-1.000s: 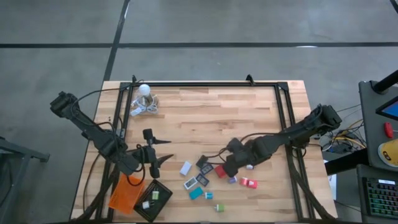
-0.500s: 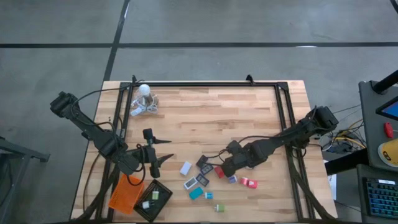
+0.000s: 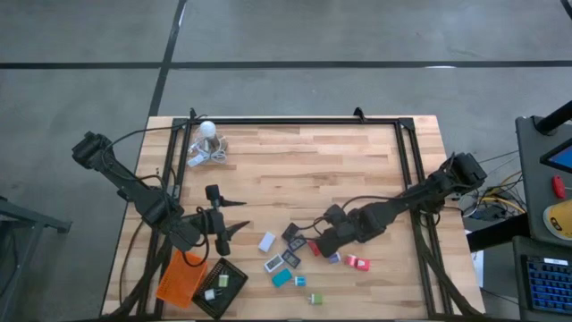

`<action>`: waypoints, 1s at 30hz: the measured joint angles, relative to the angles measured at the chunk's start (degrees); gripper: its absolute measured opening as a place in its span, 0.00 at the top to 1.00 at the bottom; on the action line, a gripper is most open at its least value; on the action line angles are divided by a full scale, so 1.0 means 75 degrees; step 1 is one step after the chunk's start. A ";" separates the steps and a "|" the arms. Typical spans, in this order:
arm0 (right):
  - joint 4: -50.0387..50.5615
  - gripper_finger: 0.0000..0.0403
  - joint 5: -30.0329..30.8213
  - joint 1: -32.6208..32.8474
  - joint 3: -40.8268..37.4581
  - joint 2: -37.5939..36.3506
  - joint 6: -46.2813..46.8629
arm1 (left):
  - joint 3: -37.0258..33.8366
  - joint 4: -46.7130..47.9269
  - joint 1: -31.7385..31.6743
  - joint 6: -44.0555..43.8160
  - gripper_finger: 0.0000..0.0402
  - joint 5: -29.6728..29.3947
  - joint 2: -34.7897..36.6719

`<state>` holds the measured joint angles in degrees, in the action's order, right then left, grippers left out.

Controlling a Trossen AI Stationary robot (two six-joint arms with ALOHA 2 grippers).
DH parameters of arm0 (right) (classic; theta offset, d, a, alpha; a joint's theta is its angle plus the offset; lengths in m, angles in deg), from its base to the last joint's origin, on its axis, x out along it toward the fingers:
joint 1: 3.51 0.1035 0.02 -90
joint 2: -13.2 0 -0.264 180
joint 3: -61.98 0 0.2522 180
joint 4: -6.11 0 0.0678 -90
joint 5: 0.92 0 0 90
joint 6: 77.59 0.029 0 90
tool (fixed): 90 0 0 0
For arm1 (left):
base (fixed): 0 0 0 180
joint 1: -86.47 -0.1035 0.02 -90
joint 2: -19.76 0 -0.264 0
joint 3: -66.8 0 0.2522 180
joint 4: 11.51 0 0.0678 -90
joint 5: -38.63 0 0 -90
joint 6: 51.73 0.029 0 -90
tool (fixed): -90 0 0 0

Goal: Pick & Place Office items
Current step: Put the top pink white charger adapter into the black basket

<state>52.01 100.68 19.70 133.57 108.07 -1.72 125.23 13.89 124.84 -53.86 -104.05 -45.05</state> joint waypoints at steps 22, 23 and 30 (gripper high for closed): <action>-0.0402 0.50 -0.0119 0.0124 0.0015 0.0702 -0.0131 | -0.0268 -0.0064 -0.0017 -0.0160 0.37 0.0015 0.0015; -0.0402 0.50 -0.0119 0.0124 0.0016 0.0702 -0.0134 | -0.0268 -0.0062 -0.0023 -0.0160 0.37 0.0016 0.0015; -0.0303 0.55 0.0069 0.0119 -0.0001 0.0734 -0.0233 | -0.0269 -0.0063 -0.0023 -0.0157 0.37 0.0012 0.0015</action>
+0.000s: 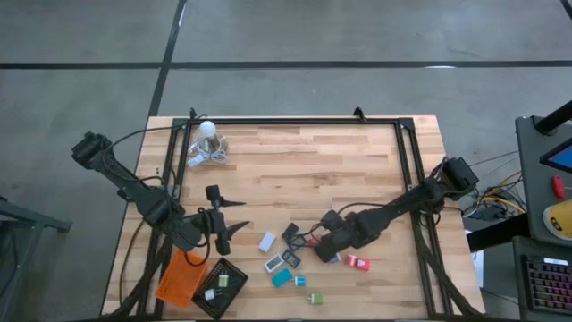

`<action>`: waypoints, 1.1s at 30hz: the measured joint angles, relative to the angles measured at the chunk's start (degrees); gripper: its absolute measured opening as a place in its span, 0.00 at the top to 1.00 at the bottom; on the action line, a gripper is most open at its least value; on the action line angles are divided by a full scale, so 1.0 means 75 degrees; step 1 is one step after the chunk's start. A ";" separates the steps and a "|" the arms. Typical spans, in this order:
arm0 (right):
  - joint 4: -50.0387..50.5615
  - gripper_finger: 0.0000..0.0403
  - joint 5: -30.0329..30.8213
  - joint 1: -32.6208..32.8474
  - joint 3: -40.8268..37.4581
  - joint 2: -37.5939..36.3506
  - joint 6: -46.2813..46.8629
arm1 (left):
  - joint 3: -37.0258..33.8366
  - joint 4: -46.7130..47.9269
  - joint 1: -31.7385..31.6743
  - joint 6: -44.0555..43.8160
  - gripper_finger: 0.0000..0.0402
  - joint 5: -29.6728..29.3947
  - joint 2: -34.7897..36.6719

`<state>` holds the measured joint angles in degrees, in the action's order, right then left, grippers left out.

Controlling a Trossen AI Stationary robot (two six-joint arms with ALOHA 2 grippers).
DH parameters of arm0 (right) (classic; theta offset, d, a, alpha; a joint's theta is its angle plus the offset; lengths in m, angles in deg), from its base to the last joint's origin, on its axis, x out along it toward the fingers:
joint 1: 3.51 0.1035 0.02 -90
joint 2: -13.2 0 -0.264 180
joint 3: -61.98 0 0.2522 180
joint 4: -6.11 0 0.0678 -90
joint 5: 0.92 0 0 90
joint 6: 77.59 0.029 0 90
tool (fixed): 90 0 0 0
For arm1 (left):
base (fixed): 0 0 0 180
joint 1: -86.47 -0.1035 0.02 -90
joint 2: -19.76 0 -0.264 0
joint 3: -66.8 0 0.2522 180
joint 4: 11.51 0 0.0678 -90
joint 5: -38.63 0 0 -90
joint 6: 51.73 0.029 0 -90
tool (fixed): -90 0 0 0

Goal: Pick & Place Office items
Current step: Put the top pink white charger adapter into the black basket

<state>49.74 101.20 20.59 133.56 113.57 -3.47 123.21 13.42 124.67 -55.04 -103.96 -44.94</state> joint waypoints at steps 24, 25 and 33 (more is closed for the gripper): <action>0.0001 0.68 0.0112 -0.0015 -0.0078 0.0004 -0.0139 | -0.0104 -0.0045 -0.0020 -0.0012 0.37 -0.0013 0.0000; 0.0000 0.68 0.0114 -0.0015 -0.0078 0.0004 -0.0129 | -0.0104 -0.0045 -0.0020 -0.0012 0.37 -0.0012 0.0000; -0.0020 0.68 0.0009 -0.0019 -0.0071 0.0097 -0.0144 | -0.0104 -0.0047 -0.0020 -0.0012 0.37 0.0000 0.0000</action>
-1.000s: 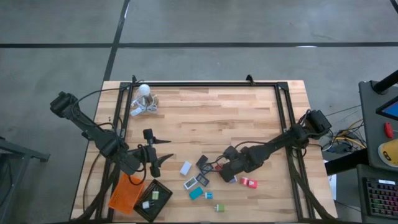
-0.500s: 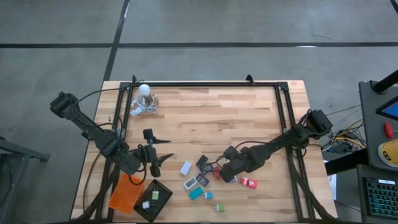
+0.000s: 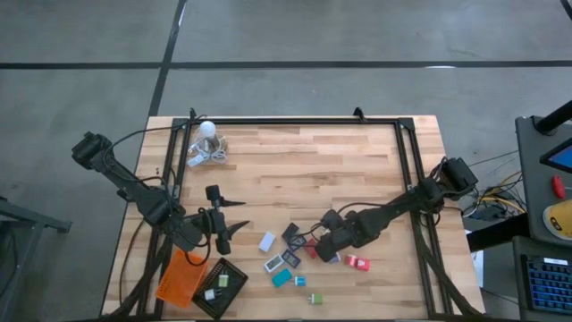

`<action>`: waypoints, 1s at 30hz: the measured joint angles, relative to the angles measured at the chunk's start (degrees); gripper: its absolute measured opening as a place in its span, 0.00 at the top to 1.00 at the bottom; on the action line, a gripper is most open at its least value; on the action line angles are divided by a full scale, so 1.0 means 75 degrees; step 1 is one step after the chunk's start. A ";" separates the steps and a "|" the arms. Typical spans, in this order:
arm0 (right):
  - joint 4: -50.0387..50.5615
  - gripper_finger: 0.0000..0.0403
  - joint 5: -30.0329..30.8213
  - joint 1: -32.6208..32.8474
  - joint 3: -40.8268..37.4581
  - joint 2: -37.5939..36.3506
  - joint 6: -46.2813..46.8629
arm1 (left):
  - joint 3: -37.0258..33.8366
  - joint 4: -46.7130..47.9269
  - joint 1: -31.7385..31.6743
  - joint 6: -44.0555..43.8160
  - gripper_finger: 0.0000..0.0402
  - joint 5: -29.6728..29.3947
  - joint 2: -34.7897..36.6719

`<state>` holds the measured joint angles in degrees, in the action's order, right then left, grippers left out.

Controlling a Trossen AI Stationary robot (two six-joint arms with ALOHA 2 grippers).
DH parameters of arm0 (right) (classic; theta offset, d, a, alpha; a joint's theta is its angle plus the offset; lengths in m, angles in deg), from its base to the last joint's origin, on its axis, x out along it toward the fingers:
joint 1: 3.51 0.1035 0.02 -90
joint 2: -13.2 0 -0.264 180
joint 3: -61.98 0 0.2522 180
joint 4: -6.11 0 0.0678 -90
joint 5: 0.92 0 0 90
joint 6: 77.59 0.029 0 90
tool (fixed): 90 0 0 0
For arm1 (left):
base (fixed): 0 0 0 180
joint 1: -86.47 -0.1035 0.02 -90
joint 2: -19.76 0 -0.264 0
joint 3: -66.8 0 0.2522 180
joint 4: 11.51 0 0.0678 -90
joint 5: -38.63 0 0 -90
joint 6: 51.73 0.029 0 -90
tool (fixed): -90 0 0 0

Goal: Pick & Place Office items
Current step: Put the top pink white charger adapter into the black basket

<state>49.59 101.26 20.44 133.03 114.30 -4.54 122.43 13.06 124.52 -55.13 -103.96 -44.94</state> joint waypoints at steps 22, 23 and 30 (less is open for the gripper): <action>0.0146 0.69 0.0449 -0.0055 0.1460 -0.0256 -0.2516 | 0.0000 -0.0006 0.0000 0.0003 0.37 -0.0001 0.0003; 0.0060 0.69 0.0446 -0.0052 0.1545 -0.0241 -0.2677 | 0.0000 -0.0006 0.0000 0.0003 0.37 -0.0012 0.0011; -0.1516 0.69 0.0312 -0.0046 0.1707 -0.0224 -0.4114 | 0.0000 -0.0006 -0.0003 0.0015 0.37 -0.0141 0.0229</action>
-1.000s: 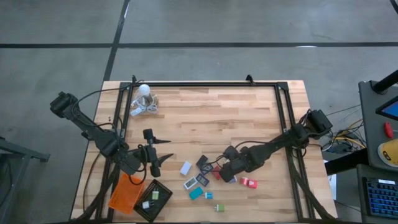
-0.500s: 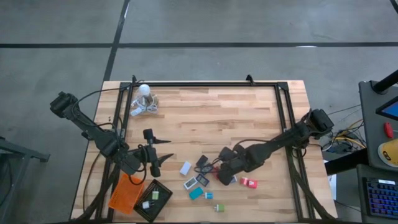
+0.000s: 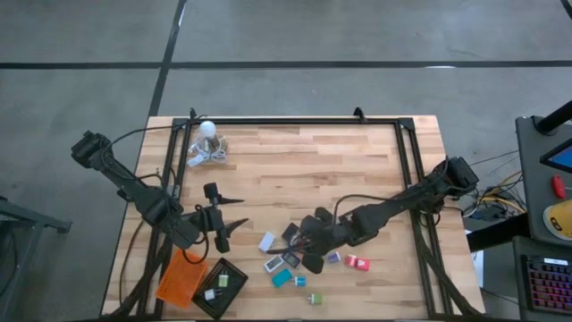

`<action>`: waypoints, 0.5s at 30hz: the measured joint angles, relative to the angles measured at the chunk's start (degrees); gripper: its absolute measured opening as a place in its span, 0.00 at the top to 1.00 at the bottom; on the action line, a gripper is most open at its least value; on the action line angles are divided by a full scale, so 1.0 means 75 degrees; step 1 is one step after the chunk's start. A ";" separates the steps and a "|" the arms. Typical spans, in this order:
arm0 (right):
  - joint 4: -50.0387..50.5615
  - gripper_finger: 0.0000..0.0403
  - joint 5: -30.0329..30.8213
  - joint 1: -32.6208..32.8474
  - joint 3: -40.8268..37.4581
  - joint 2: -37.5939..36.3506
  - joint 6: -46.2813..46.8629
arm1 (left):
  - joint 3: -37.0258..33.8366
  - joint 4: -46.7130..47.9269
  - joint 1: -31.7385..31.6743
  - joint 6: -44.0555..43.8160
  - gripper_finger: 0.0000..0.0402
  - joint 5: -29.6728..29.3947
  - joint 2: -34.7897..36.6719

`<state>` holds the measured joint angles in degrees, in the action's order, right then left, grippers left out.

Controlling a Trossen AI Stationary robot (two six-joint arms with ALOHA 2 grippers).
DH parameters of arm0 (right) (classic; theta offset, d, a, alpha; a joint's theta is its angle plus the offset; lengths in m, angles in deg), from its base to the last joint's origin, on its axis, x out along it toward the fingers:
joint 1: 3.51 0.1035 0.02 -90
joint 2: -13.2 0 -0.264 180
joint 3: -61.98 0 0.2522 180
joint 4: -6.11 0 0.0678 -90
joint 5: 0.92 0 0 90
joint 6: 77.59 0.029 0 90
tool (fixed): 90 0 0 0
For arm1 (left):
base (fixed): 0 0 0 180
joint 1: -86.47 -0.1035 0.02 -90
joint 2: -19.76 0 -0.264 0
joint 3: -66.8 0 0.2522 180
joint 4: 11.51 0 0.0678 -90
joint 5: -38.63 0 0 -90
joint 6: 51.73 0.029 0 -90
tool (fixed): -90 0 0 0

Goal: Pick & Place Office items
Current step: Put the top pink white charger adapter into the black basket

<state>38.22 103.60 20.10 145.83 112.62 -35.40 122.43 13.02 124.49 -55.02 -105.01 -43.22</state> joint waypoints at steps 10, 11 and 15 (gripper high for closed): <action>-0.1824 0.69 -0.0136 -0.0003 -0.0104 0.0026 -0.1674 | 0.0000 0.0009 -0.0003 0.0008 0.37 0.0044 0.0453; -0.2101 0.69 -0.0134 -0.0009 -0.0154 0.0026 -0.1883 | 0.0000 0.0012 -0.0003 0.0008 0.37 0.0133 0.0452; -0.3265 0.70 -0.0126 -0.0065 -0.0436 0.0026 -0.2584 | -0.0001 0.0027 -0.0003 -0.0012 0.37 0.0772 0.0435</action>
<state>13.73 102.66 19.61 142.56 112.81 -54.78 122.42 13.22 124.47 -55.11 -99.23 -39.96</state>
